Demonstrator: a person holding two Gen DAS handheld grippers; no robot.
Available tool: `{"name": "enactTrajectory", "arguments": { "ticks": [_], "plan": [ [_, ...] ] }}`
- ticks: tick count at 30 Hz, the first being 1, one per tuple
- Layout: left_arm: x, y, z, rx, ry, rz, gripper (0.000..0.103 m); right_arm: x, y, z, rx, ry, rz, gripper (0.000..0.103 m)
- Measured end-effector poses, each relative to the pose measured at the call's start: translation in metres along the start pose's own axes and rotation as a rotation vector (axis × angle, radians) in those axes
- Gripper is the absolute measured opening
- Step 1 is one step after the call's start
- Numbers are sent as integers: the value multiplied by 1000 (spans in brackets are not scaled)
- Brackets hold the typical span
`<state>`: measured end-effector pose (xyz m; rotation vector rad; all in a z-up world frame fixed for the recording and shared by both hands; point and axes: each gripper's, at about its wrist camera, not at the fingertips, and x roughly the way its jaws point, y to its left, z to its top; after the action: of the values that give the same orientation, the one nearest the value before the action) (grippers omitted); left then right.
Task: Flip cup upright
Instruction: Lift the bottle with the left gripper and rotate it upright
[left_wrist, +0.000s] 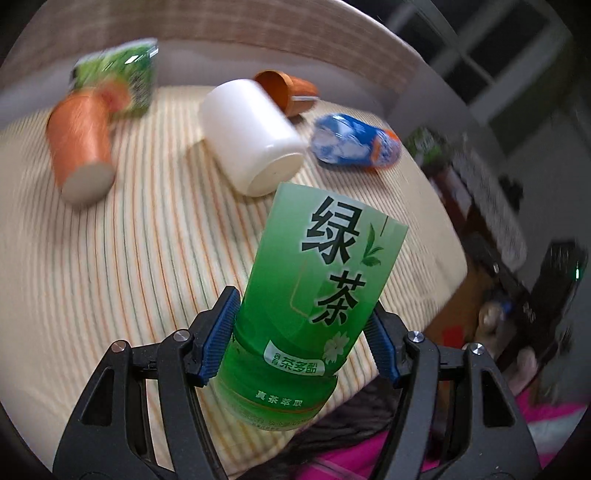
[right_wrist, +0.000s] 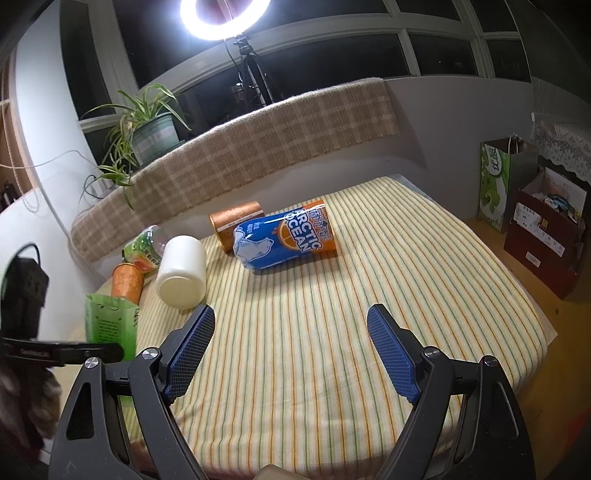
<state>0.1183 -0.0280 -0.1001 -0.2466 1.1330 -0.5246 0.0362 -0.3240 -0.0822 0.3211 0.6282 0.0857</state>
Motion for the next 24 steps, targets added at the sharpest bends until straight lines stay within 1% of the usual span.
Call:
{"name": "enactTrajectory", "arguments": {
  "ticks": [3,5,8,13,15,17,18,20,21,22,24],
  "plan": [
    [9,17,-5,-143,-34,-77,68,1,2,-1,-6,6,-1,85],
    [13,24,-7,-193,-58,-93,68,1,3,-2,-7,8,2,85],
    [19,28,-9,-222,-86,-78,67,3,6,-3,-8,15,7,85],
    [29,29,-12,-250,-110,-26,67,4,10,-5,-16,23,11,85],
    [29,30,-12,-253,-115,-23,68,4,11,-6,-19,28,16,85],
    [22,30,-12,-253,-119,-13,72,4,14,-6,-19,37,26,85],
    [20,31,-11,-249,-125,-4,76,5,15,-6,-18,45,37,85],
    [11,31,-14,-236,-153,19,77,7,18,-5,-9,67,63,85],
    [9,30,-13,-228,-161,30,79,9,19,-5,0,84,83,85],
    [5,29,-14,-215,-172,49,81,12,20,-4,12,104,107,85],
    [-4,28,-17,-195,-197,72,81,21,25,-3,49,165,178,85]
  ]
}}
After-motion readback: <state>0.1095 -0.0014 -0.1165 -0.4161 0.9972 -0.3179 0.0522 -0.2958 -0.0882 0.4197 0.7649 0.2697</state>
